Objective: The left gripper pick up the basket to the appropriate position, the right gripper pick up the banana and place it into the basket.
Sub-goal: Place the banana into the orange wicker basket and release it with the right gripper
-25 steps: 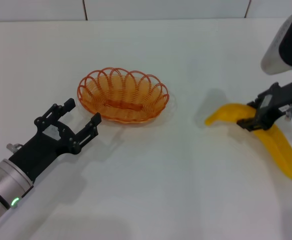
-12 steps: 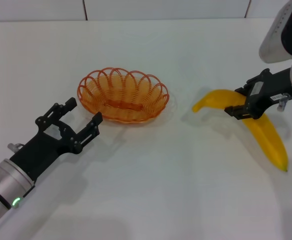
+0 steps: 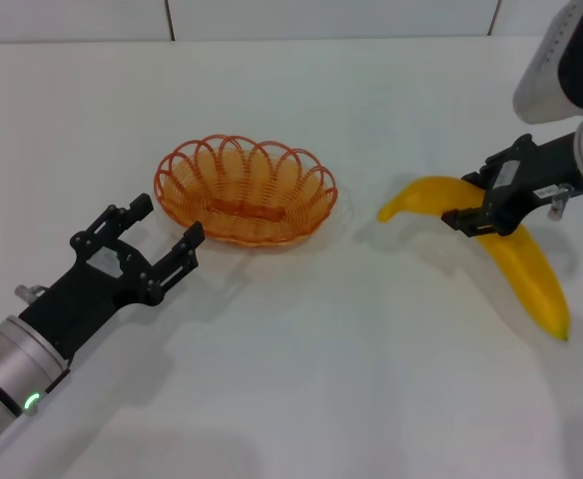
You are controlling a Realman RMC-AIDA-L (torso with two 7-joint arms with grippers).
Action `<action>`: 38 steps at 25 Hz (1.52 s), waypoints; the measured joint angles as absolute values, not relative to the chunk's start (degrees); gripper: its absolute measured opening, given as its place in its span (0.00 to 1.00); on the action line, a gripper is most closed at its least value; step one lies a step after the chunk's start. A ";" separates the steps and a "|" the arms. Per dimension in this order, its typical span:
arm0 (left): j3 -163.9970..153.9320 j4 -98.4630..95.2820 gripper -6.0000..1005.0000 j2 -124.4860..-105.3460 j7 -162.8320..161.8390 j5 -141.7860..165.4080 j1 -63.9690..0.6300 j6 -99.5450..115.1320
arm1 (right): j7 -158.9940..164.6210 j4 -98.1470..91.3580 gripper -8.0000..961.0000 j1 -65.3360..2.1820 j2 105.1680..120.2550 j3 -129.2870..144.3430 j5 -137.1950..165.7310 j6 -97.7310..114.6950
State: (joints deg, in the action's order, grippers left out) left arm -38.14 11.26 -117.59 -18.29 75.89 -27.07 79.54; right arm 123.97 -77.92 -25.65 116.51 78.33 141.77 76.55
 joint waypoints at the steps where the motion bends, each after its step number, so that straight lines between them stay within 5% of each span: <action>1: -38.14 11.26 0.76 -117.59 -18.44 75.87 -27.08 79.54 | 123.95 -78.00 0.53 -25.73 116.53 78.53 141.76 76.54; 38: -32.76 20.01 0.75 -117.59 -12.79 73.20 -29.12 77.94 | 124.19 -77.60 0.53 -26.26 116.36 79.09 141.77 76.58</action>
